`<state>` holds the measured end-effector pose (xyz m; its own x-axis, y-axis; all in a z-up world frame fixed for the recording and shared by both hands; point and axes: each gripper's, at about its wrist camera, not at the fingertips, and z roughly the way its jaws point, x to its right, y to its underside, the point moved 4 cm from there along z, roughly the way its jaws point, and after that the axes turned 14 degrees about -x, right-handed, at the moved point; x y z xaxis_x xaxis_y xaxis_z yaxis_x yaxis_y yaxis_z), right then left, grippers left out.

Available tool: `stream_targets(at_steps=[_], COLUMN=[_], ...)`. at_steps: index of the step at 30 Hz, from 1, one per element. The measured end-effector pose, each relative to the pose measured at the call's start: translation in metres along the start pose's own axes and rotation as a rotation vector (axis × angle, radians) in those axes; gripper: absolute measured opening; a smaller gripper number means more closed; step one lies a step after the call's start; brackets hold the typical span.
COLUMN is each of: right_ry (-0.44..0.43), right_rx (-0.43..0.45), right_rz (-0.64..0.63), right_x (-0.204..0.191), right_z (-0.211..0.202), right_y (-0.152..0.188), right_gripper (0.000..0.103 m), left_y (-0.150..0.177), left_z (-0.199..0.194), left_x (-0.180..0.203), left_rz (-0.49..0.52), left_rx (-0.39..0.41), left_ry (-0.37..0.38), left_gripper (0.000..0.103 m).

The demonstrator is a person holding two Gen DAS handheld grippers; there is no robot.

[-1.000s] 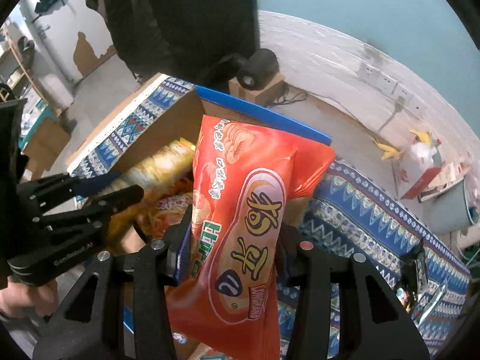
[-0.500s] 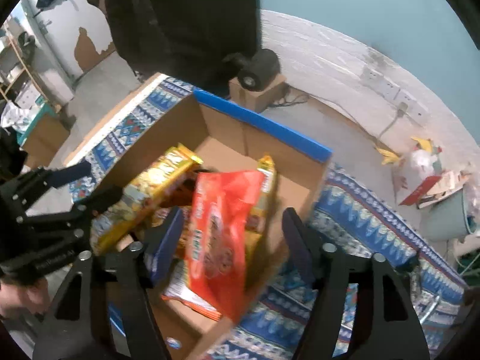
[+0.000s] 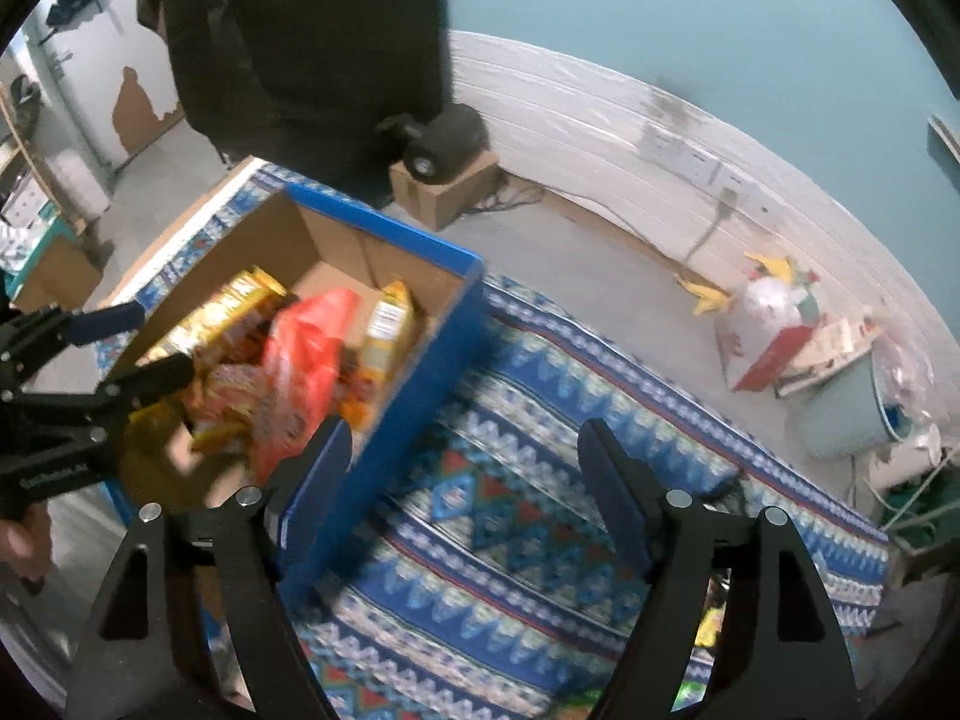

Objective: Organize snacks
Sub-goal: 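Move both grippers back over the remaining snacks on the tablecloth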

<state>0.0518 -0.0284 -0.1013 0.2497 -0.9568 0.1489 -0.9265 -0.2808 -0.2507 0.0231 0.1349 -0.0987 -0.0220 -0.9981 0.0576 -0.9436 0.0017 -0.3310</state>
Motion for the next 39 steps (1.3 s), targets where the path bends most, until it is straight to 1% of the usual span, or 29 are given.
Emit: stream_targets(at_steps=[5, 10, 18, 22, 27, 33, 36, 39], right_ry=[0.034, 0.062, 0.108, 0.112, 0.113, 0.083, 0.058, 0.060], right_rx=[-0.008, -0.021, -0.056, -0.075, -0.089, -0.082, -0.088, -0.092], right_rz=[0.029, 0.071, 0.150, 0.191, 0.241, 0.331, 0.380, 0.408], right_x=[0.033, 0.073, 0.138, 0.165, 0.194, 0.230, 0.240, 0.246], right_z=[-0.005, -0.009, -0.009, -0.007, -0.007, -0.006, -0.003, -0.001], right_y=[0.019, 0.041, 0.083, 0.107, 0.137, 0.166, 0.181, 0.194], right_gripper=[0.078, 0.078, 0.078, 0.078, 0.077, 0.077, 0.077, 0.078], left_y=[-0.003, -0.003, 0.000, -0.001, 0.005, 0.019, 0.025, 0.032], left_z=[0.000, 0.000, 0.007, 0.009, 0.017, 0.032, 0.038, 0.044], left_x=[0.037, 0.078, 0.140, 0.169, 0.204, 0.245, 0.263, 0.281], left_rz=[0.064, 0.134, 0.266, 0.328, 0.403, 0.504, 0.538, 0.573], left_rx=[-0.004, -0.017, -0.044, -0.048, -0.060, -0.094, -0.107, -0.125], left_ry=[0.016, 0.046, 0.065, 0.079, 0.089, 0.088, 0.096, 0.122], left_gripper=[0.074, 0.074, 0.074, 0.074, 0.077, 0.077, 0.077, 0.078])
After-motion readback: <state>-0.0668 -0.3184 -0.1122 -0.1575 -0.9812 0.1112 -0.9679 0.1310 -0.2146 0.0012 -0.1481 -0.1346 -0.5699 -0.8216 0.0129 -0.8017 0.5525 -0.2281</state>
